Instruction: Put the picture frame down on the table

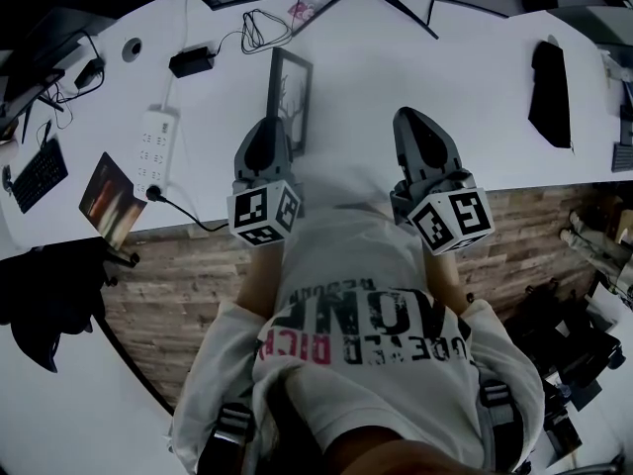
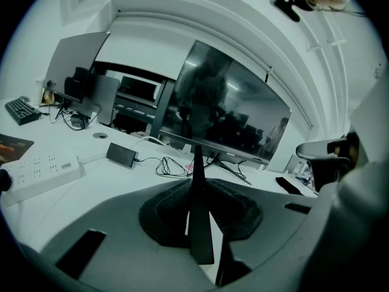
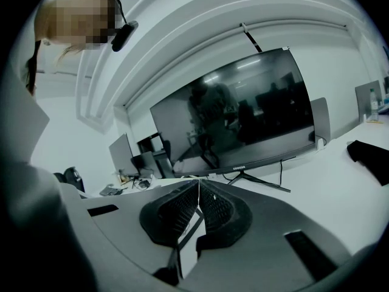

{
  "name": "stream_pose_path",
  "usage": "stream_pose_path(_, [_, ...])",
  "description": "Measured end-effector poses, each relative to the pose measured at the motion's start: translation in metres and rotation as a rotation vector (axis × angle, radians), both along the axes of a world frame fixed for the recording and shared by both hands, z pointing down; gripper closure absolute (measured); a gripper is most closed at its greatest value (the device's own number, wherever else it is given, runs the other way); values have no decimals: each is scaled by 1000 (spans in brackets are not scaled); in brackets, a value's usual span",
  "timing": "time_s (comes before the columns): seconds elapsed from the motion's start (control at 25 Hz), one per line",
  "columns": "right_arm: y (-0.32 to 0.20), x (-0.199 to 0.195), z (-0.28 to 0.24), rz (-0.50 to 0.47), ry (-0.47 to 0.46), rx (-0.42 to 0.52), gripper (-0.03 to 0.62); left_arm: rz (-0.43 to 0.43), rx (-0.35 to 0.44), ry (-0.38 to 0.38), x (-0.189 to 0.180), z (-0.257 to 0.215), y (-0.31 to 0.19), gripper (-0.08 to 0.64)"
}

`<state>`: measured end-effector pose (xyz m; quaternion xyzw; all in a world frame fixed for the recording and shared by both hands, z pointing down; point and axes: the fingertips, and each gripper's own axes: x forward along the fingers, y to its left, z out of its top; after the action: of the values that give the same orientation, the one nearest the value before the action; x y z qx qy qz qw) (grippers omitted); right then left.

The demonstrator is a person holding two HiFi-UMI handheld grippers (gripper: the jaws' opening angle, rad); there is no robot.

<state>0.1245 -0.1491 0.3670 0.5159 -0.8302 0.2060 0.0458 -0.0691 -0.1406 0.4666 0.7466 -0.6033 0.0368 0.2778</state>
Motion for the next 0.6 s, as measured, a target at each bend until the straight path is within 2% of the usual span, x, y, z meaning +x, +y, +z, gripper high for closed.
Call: stream_pose_path(0.6, [0,-12,3,-12,-1,-11,591,7,-42,-11,-16,10,-2,491])
